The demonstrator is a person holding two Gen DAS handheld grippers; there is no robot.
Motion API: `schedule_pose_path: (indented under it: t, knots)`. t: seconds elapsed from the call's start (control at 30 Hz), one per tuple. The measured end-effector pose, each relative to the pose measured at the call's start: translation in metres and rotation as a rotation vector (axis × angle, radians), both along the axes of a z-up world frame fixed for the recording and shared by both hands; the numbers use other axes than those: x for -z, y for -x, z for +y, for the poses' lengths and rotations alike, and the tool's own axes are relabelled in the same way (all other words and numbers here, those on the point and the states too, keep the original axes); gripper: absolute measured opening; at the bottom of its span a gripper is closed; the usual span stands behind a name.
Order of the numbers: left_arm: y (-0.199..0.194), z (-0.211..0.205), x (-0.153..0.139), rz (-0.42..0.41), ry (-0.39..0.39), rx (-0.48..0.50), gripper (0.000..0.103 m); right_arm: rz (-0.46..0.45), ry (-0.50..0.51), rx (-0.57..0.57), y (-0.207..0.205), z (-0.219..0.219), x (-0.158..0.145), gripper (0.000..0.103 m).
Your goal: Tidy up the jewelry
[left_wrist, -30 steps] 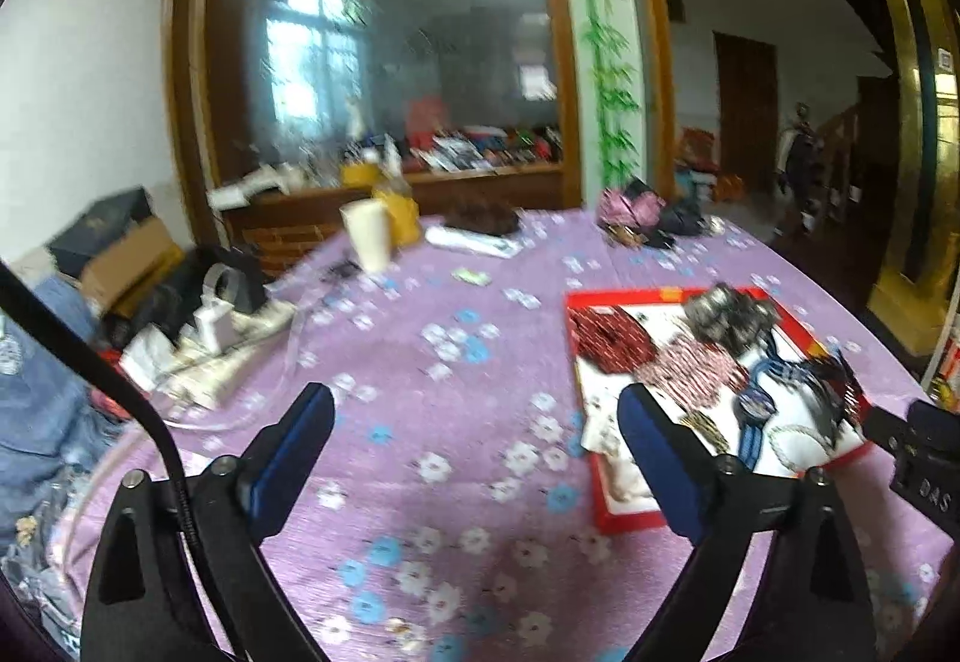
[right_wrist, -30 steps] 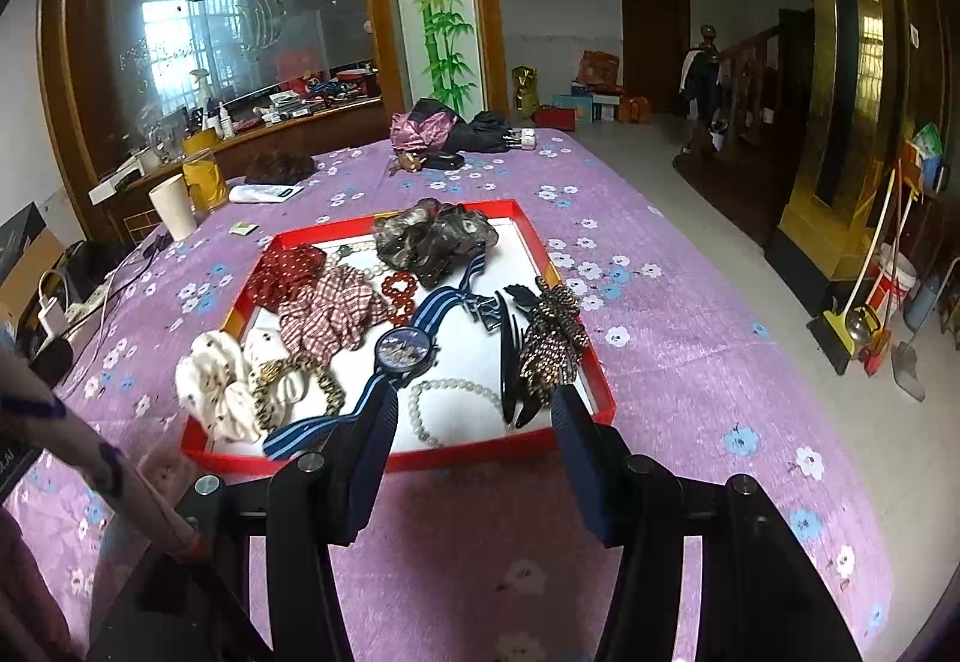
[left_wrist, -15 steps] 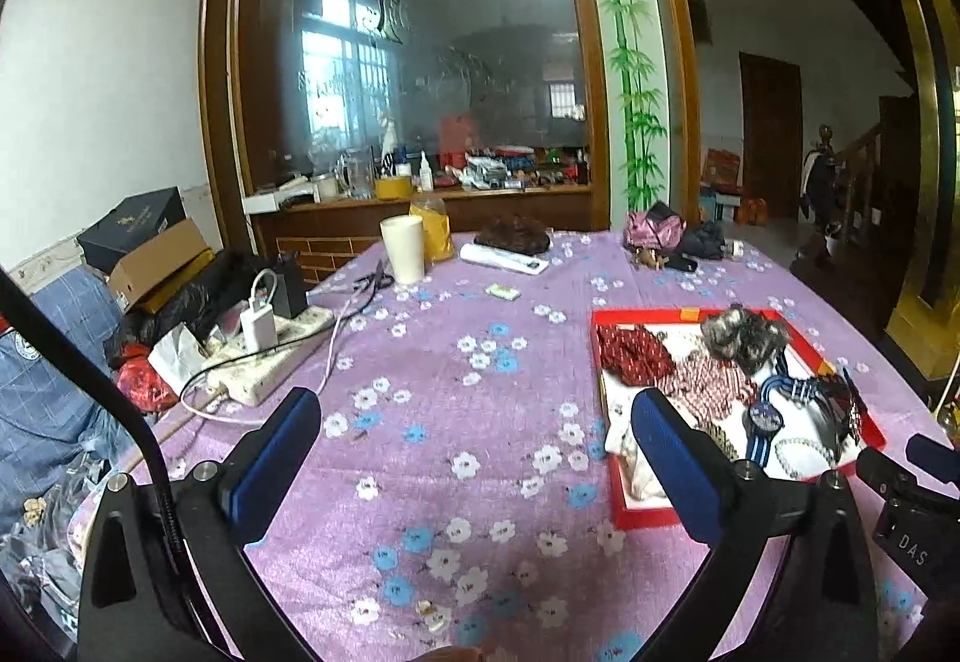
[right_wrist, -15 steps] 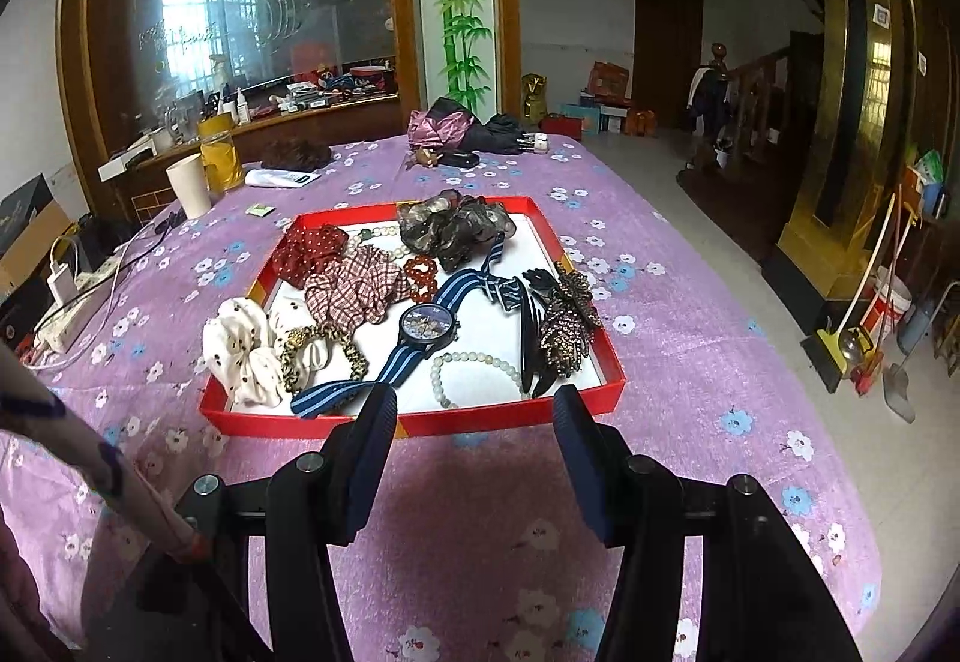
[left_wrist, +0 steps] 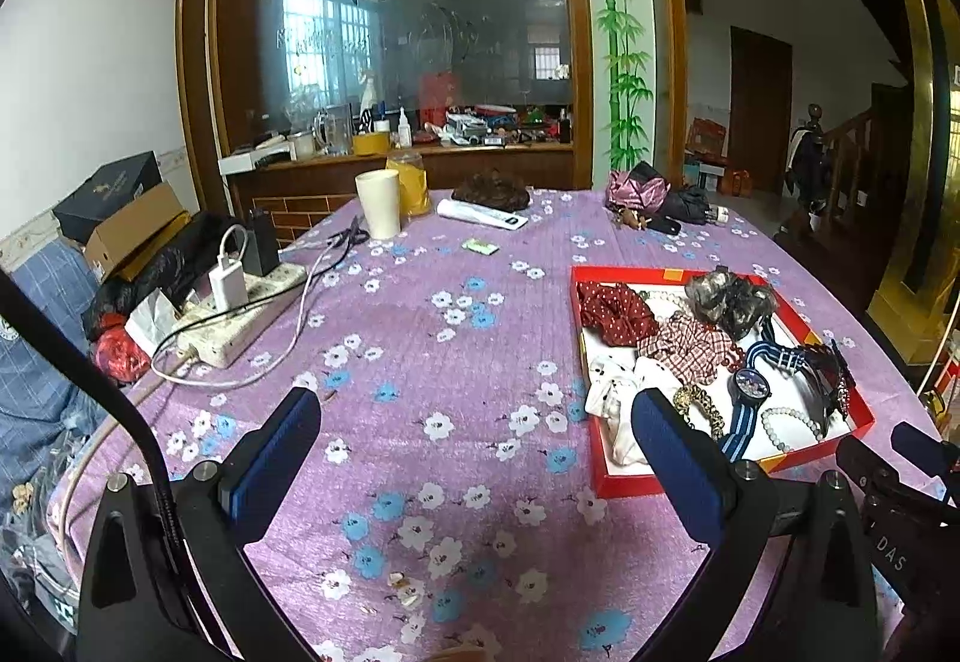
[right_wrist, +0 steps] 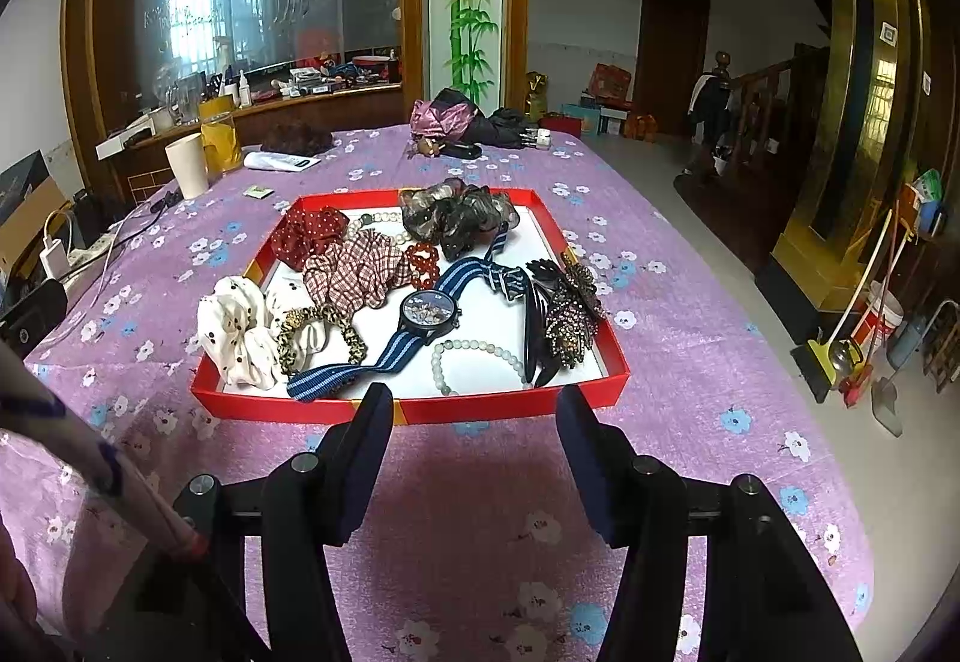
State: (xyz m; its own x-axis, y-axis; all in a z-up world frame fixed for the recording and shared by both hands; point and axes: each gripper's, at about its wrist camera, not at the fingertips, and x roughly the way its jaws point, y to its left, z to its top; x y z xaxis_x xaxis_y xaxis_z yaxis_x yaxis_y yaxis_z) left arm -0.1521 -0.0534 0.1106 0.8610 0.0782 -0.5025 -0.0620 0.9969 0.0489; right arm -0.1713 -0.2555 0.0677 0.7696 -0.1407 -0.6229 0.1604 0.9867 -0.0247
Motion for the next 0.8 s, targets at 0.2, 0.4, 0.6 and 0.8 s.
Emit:
schedule_pose_path:
  t: [0.2,0.4,0.6,0.8]
  knots:
    - [-0.008,-0.001,0.008,0.039,-0.009,-0.014,0.103,0.014,0.004,-0.002,-0.004,0.002,0.004,0.061]
    - [-0.013,-0.002,0.012,0.057,-0.009,-0.006,0.103,0.02,0.007,-0.002,-0.006,0.002,0.006,0.062]
    - [-0.019,-0.004,0.019,0.09,0.004,0.014,0.103,0.025,0.013,-0.004,-0.008,0.004,0.009,0.062]
    - [-0.021,-0.004,0.022,0.107,0.012,0.018,0.103,0.03,0.014,-0.005,-0.01,0.004,0.01,0.063]
